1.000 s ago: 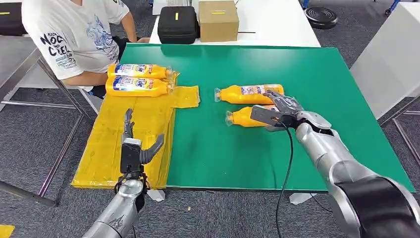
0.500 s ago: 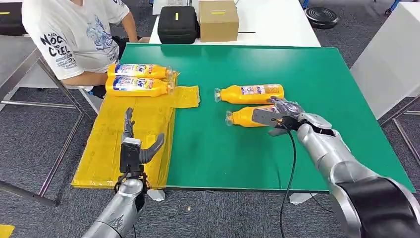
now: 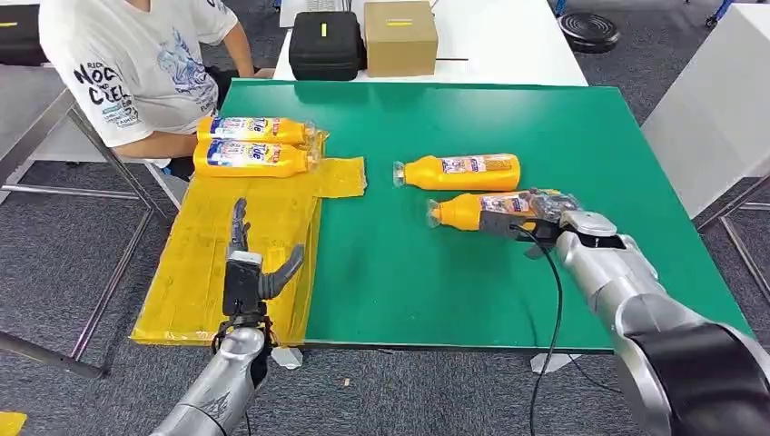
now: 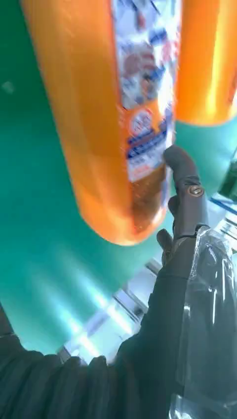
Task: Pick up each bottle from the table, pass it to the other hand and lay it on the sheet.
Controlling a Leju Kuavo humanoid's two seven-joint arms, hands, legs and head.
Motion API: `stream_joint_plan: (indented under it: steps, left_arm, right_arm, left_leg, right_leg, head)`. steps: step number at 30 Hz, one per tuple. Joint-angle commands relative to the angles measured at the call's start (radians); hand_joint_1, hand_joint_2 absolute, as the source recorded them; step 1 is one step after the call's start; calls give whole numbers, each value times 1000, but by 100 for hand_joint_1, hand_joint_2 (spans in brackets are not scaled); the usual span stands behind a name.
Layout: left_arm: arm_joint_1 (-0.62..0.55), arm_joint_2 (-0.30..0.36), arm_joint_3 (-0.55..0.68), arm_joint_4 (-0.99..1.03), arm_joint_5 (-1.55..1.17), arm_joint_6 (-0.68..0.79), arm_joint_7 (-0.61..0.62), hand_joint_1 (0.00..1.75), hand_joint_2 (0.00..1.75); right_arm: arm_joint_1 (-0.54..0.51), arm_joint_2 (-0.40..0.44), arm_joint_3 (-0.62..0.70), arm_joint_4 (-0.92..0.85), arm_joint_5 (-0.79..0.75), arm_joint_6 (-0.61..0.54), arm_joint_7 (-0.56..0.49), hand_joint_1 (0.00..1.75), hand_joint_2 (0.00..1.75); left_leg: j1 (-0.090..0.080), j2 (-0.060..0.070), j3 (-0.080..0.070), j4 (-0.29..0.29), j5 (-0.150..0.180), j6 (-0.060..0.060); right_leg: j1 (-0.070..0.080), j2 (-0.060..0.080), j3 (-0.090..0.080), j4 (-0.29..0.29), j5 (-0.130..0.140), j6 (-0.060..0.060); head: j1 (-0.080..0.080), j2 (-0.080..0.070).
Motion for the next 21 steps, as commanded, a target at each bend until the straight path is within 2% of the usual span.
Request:
stream_joint_plan:
  steps: [1, 6, 9, 17, 19, 21]
  left_arm:
    - [-28, -3, 6, 50, -8, 0, 8, 0, 175]
    - [-30, -4, 4, 48, -12, 2, 9, 0, 175]
    - [-30, -6, 8, 45, -12, -5, 10, 0, 175]
    - [-30, -5, 8, 45, -12, -5, 10, 0, 175]
    - [-26, -2, 8, 36, -14, -4, 5, 0, 175]
    - [-24, 1, 10, 31, -13, -8, 6, 0, 175]
  right_arm:
    - [-69, -6, 43, 65, 19, -41, 10, 0, 175]
    - [-61, -9, 30, 63, 12, -56, -7, 0, 175]
    - [-55, -4, 16, 50, 10, -121, -59, 0, 175]
    - [-58, -2, 16, 50, 10, -119, -59, 0, 175]
    - [-61, 3, 16, 46, 23, -165, -83, 0, 175]
    - [-69, 10, 20, 46, 34, -158, -81, 0, 175]
  left_leg:
    - [1, 2, 4, 1, -3, -2]
    - [3, 1, 7, 2, -5, -4]
    - [1, 1, 4, 1, -3, -2]
    - [1, 1, 3, 0, -2, -2]
    - [1, 1, 2, 0, -1, -1]
    - [0, 2, 2, 0, -1, -1]
  right_leg:
    - [1, 1, 4, 1, -2, -2]
    - [3, 0, 7, 1, -4, -3]
    - [2, 0, 4, 0, -2, -2]
    - [1, 0, 3, 0, -2, -2]
    - [1, 1, 2, 0, -1, -1]
    - [0, 1, 1, 0, -1, -1]
  head:
    - [0, 0]
    - [0, 0]
    - [0, 0]
    - [0, 0]
    - [0, 0]
    - [0, 0]
